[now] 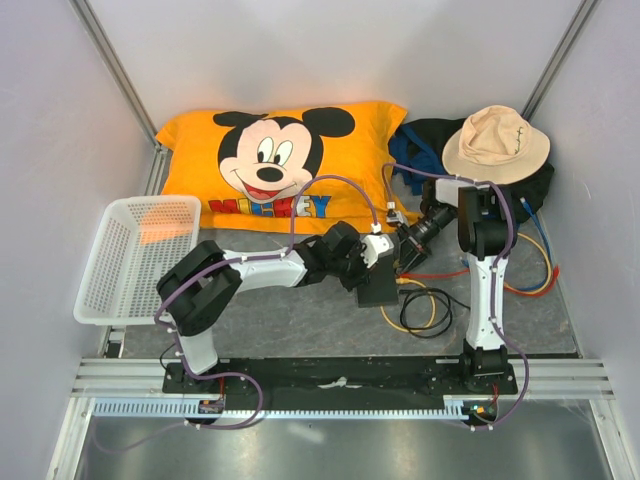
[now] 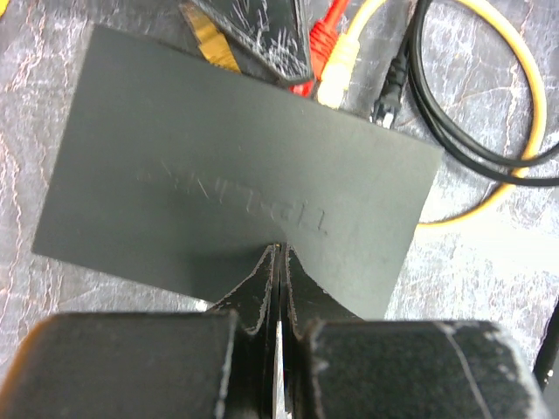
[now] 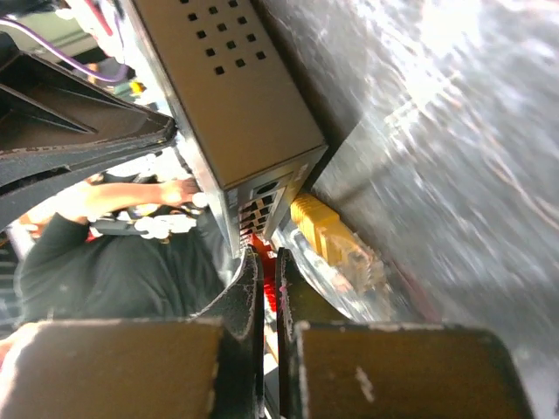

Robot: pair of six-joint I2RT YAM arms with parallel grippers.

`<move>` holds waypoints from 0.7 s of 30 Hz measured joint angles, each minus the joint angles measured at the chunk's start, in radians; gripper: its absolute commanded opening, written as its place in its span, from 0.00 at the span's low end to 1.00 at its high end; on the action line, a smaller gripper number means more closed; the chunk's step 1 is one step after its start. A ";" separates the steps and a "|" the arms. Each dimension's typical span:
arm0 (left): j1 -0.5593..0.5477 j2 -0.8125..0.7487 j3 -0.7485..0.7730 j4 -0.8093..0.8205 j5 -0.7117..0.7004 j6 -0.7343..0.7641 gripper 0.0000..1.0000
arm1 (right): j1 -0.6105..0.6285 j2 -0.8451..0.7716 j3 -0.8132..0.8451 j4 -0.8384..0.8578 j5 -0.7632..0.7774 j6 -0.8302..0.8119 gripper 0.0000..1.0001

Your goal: Pull the plug from the switch port

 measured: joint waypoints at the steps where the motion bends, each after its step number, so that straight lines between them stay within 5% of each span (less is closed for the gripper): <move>1: -0.002 0.003 0.002 0.003 0.001 0.000 0.02 | -0.003 -0.001 0.008 -0.003 0.010 -0.005 0.00; 21: 0.001 0.020 0.043 -0.034 0.004 0.022 0.05 | -0.011 0.085 0.120 -0.100 -0.005 -0.076 0.00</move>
